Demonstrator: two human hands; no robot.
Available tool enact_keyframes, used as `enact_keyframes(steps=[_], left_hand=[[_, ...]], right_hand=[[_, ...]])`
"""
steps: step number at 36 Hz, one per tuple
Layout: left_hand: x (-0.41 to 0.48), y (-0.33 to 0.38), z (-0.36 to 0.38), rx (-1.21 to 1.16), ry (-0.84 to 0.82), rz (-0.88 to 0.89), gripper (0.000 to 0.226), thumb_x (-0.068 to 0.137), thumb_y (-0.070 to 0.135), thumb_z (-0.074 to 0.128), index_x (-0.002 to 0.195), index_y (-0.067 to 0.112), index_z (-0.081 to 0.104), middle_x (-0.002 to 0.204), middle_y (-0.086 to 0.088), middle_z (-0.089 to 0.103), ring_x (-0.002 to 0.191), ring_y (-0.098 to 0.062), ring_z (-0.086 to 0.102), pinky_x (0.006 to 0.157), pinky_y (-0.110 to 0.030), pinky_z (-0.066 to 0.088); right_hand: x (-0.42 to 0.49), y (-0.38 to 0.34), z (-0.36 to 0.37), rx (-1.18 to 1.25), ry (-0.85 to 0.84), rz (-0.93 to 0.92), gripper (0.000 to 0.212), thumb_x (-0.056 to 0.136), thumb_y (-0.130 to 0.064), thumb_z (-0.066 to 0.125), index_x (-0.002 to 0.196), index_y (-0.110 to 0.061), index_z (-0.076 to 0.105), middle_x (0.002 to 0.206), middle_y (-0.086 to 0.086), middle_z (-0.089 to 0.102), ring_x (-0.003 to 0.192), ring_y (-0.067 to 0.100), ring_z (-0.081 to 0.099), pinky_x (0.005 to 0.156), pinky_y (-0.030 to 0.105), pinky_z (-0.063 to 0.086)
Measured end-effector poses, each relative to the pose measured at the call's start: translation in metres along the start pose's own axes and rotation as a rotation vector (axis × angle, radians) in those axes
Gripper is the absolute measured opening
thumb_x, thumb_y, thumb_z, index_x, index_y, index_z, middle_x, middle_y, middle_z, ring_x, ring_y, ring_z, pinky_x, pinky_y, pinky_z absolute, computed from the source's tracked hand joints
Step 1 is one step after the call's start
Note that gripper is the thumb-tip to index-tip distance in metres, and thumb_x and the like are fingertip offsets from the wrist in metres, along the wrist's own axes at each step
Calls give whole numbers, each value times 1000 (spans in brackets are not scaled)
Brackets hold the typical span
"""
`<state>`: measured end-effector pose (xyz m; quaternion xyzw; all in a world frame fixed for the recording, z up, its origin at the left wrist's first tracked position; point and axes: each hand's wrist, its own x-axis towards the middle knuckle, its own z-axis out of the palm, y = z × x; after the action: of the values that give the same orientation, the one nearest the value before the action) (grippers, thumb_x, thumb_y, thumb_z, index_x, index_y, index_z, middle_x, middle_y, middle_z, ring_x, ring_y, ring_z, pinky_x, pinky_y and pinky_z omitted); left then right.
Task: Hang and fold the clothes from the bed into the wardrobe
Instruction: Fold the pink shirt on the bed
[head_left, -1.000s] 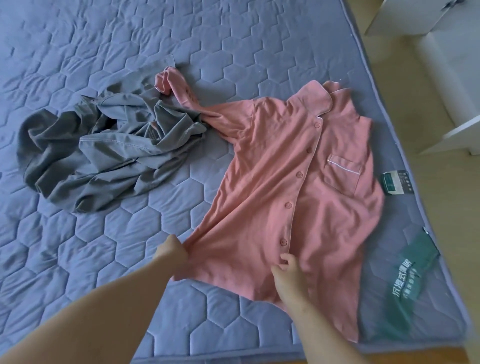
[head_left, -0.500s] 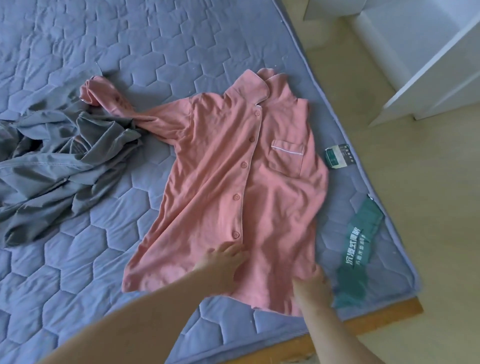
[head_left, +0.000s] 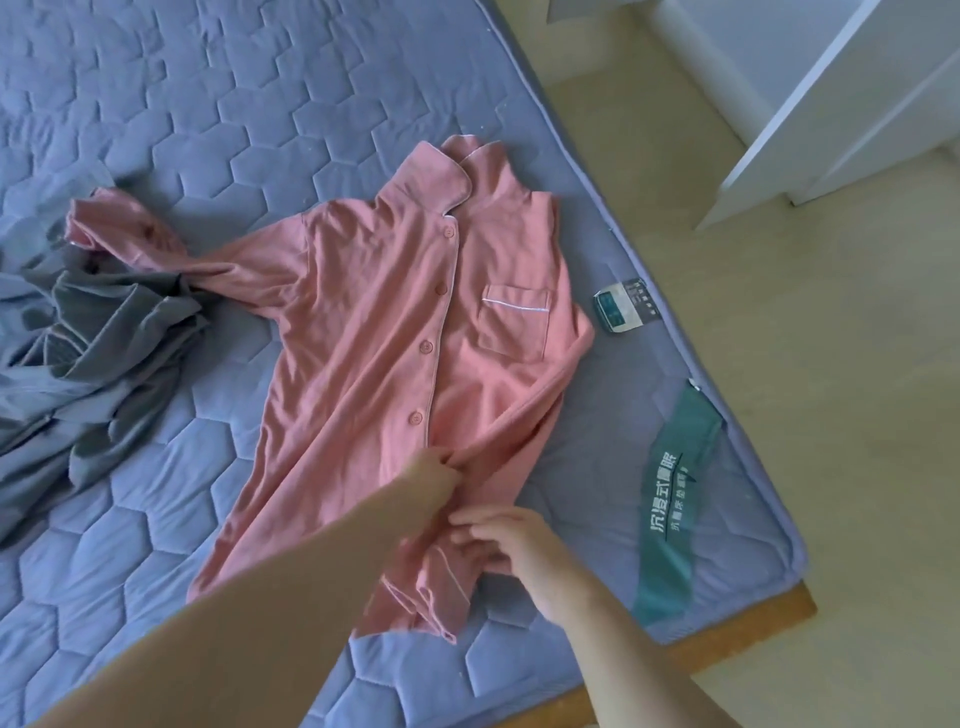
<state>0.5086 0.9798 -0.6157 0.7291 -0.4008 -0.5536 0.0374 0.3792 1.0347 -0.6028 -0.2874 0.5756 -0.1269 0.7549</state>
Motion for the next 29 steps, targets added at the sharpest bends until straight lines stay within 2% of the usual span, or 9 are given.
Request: enact_keyframes(steps=[3, 5, 9, 13, 17, 22, 24, 26, 29], left_hand=[[12, -6, -14, 12, 178, -87, 20, 88, 3, 48, 95, 5, 66, 76, -12, 58, 75, -27, 56, 60, -24, 37], [20, -14, -25, 62, 231, -127, 22, 88, 4, 47, 98, 8, 66, 95, -18, 64, 89, -32, 59, 65, -25, 36], [35, -30, -44, 100, 351, -224, 26, 91, 9, 46, 110, 4, 64, 113, -21, 62, 103, -35, 57, 77, -30, 39], [39, -41, -52, 114, 337, -274, 33, 90, 12, 46, 120, 6, 60, 115, -20, 61, 105, -36, 56, 83, -30, 41], [38, -44, -54, 133, 222, -206, 16, 89, 7, 46, 92, 9, 62, 107, -22, 63, 101, -36, 58, 77, -28, 42], [39, -49, -55, 97, 191, -190, 24, 88, 3, 45, 67, 13, 49, 85, -21, 61, 87, -36, 57, 71, -30, 41], [41, -49, -56, 59, 193, -184, 30, 86, 1, 45, 59, 15, 45, 65, -8, 50, 74, -26, 49, 67, -32, 41], [43, -50, -58, 42, 202, -173, 32, 86, 1, 45, 58, 16, 44, 60, -1, 44, 72, -21, 45, 62, -31, 37], [46, -53, -59, 49, 207, -159, 30, 86, 3, 46, 60, 17, 47, 62, 1, 46, 72, -21, 46, 57, -25, 31]], right_hand=[[19, 6, -14, 47, 324, 46, 26, 87, 0, 47, 76, -15, 67, 68, 1, 63, 56, 9, 54, 53, 14, 40], [32, 16, -25, -45, 480, 78, 20, 86, 4, 44, 85, 6, 64, 72, 9, 55, 65, 19, 47, 59, 23, 38], [46, 26, -27, -88, 463, 176, 26, 87, 0, 46, 103, -12, 62, 85, 3, 54, 78, 20, 48, 59, 21, 32], [58, 21, -13, -7, 420, 165, 24, 88, -10, 52, 103, 7, 56, 82, 6, 48, 75, 18, 43, 65, 25, 32], [68, 3, 6, 147, 328, 111, 22, 87, -33, 60, 102, -16, 58, 90, 3, 61, 80, 18, 57, 74, 31, 47], [83, -8, 16, 275, 432, 44, 49, 79, -27, 71, 118, -21, 43, 107, -3, 59, 103, 19, 58, 96, 41, 47], [87, -12, 14, 186, 465, 53, 37, 80, -15, 66, 114, -15, 49, 105, 5, 60, 100, 25, 59, 89, 43, 51], [88, -12, 6, 76, 508, 41, 5, 84, -7, 55, 80, -10, 54, 81, 8, 56, 75, 24, 55, 62, 33, 54], [89, -5, -5, -27, 575, 31, 31, 88, -7, 51, 59, -10, 42, 61, 8, 42, 56, 21, 40, 48, 27, 45]])
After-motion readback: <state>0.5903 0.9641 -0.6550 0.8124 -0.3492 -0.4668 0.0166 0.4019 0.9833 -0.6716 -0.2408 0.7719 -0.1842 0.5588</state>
